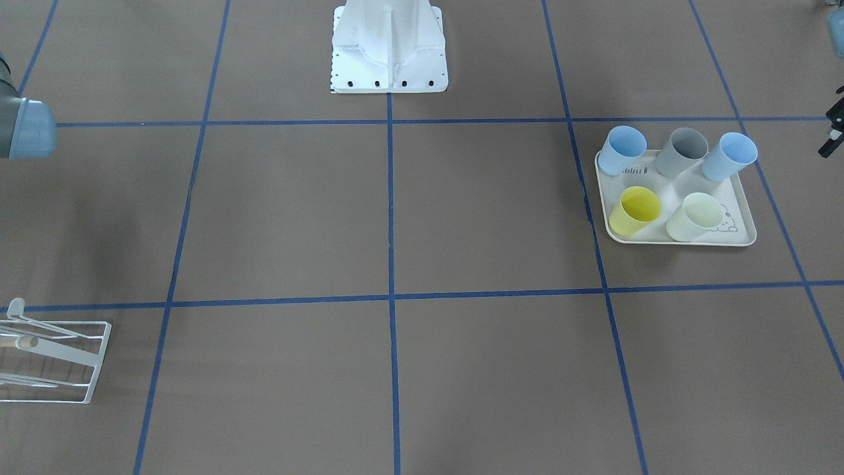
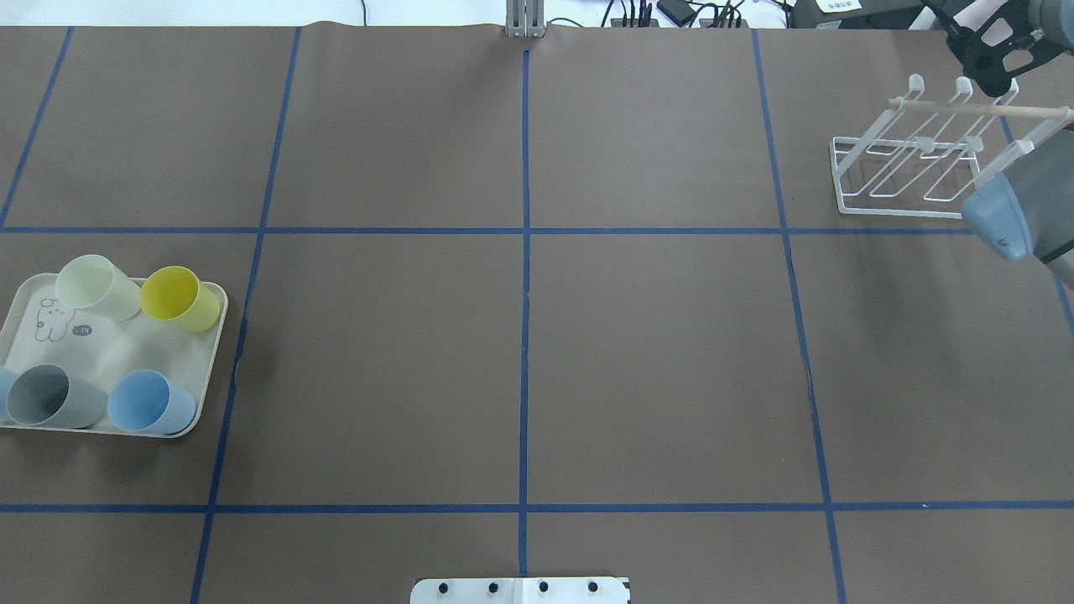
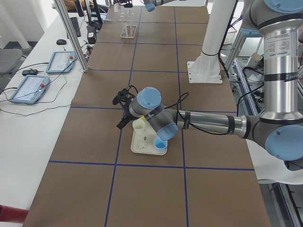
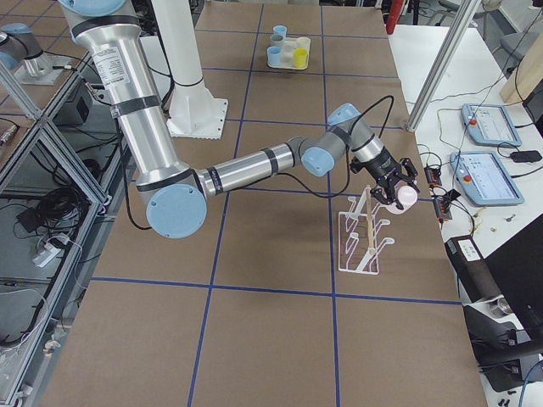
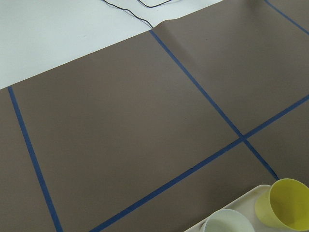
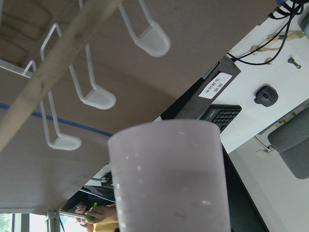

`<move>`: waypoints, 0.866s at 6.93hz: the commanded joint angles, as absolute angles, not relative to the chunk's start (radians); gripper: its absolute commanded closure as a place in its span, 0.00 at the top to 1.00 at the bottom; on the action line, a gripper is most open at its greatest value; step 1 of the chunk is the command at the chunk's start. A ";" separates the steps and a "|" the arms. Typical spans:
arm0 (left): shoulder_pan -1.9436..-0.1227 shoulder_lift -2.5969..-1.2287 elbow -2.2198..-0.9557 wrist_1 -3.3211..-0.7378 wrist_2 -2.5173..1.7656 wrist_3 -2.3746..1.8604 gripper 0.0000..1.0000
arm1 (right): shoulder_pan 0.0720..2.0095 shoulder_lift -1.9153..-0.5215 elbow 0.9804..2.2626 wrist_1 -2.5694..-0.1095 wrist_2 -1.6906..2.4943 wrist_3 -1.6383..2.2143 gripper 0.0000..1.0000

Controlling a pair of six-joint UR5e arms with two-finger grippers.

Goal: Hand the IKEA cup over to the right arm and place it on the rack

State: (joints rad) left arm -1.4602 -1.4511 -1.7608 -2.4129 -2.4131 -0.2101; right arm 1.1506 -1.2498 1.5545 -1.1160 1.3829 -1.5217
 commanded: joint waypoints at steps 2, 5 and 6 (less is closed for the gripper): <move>-1.459 -1.451 -1.761 -2.413 -2.414 -0.210 1.00 | 1.125 -1.272 1.534 -1.109 1.339 -1.511 0.00; -1.459 -1.453 -1.759 -2.413 -2.414 -0.212 1.00 | 1.095 -1.292 1.520 -1.109 1.312 -1.506 0.00; -1.459 -1.453 -1.759 -2.413 -2.414 -0.212 1.00 | 1.092 -1.292 1.519 -1.109 1.309 -1.506 0.00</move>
State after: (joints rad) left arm -1.4588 -1.4524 -1.7596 -2.4130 -2.4143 -0.2112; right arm 1.0975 -1.2880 1.5239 -1.1096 1.3131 -1.5066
